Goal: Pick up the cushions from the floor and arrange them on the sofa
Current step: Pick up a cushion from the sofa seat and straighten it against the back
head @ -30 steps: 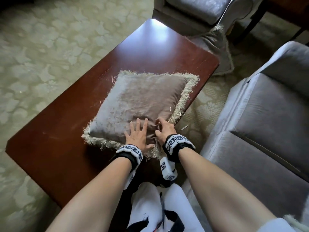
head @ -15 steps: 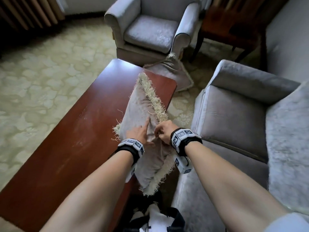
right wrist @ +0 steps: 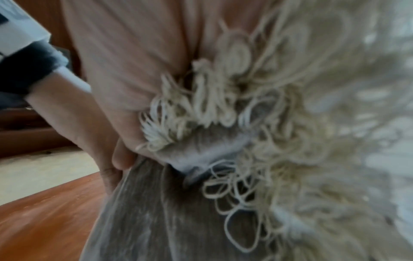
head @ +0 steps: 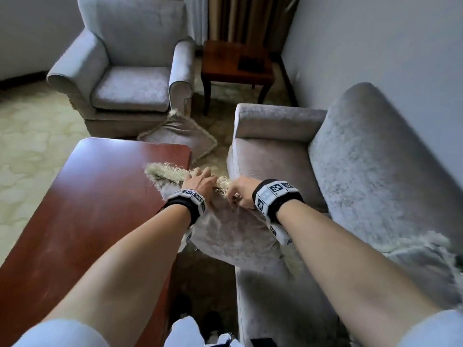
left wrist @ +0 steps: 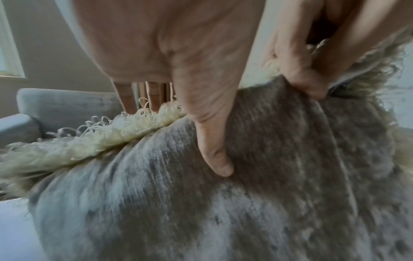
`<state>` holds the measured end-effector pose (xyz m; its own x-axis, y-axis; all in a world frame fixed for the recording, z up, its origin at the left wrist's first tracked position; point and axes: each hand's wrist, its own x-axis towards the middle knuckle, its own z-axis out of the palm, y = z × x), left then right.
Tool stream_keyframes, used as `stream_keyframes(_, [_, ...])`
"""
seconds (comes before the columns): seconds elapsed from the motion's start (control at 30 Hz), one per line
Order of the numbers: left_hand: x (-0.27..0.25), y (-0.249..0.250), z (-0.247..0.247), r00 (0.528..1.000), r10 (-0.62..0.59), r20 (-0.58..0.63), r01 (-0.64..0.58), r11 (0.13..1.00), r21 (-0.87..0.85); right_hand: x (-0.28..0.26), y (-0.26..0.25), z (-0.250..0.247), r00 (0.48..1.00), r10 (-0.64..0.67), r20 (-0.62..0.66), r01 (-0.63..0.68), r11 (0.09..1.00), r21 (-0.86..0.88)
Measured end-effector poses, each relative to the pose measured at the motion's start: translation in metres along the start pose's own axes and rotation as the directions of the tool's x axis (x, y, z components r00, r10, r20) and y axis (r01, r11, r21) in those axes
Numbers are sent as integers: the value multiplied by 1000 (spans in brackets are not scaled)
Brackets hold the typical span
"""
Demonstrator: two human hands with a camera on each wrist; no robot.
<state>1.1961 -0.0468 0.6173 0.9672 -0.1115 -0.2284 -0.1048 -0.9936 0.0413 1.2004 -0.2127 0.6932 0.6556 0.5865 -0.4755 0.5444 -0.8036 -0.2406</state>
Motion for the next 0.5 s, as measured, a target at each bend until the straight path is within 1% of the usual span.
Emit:
stream_keyframes(0.1, [24,30,-4,993,100,66,-103,994,40,-27,25,-9,995,103,-6,-103,995,13])
stream_keyframes(0.13, [31,43,-5,985,138,102,-144,988,60,-37,32,-10,990,140,-24,-139,990,18])
stream_keyframes(0.2, [43,69,-8,966,222,132,-233,969,80,-59,45,-14,969,242,-54,-242,970,3])
stream_keyframes(0.27, [52,94,-15,946,294,139,-305,950,63,-77,63,-14,925,360,-119,-360,933,23])
stream_keyframes(0.33, [62,117,-21,920,367,135,-374,927,27,-90,80,-13,865,464,-191,-453,886,99])
stream_keyframes(0.43, [74,146,-34,859,497,120,-504,863,28,-108,100,-8,802,555,-222,-514,830,219])
stream_keyframes(0.5, [82,163,-44,815,566,122,-576,814,74,-123,107,-1,745,621,-243,-551,779,301])
